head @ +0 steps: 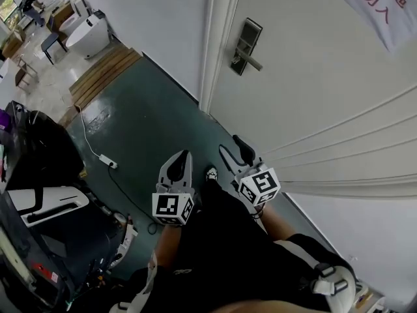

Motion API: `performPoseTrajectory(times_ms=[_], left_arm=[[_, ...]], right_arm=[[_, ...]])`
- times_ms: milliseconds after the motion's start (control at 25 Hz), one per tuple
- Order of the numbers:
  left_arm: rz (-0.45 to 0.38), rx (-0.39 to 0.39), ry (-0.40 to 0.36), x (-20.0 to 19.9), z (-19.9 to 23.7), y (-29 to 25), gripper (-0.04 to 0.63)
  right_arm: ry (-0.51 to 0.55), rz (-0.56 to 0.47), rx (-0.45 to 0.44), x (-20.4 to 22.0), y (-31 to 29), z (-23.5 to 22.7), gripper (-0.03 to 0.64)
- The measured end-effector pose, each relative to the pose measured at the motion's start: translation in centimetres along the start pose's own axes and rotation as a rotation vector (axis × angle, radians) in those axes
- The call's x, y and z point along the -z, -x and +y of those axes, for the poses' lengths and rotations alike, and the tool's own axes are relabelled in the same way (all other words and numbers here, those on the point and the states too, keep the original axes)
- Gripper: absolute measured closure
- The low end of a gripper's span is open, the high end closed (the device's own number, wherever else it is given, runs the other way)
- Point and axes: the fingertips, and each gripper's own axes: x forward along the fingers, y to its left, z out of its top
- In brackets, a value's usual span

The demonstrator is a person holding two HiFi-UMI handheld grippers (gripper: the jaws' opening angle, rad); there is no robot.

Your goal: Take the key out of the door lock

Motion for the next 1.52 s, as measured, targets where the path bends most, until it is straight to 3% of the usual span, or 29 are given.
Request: performPoseTrajectory(times_ms=[520,920,1520], left_arm=[[0.083,0.098,-0.025,-0.3,-1.4,-11.8,0.568],[0.112,0.149,-0.066,-0.7,-2.2,-18.4,0.568],[0.109,0.111,-0.024,-1.5,0.2,-23.9,0.567]], right_arm=[[-0.087,0.004,0.076,-0.7,-3.7,-9.8,0.419],[-0.073,-0.017,0.099,-2.2,-6.0,-15.2,0.419],[-0.046,0.002,0.056,-2.6,-10.5,-18.2,0.419]])
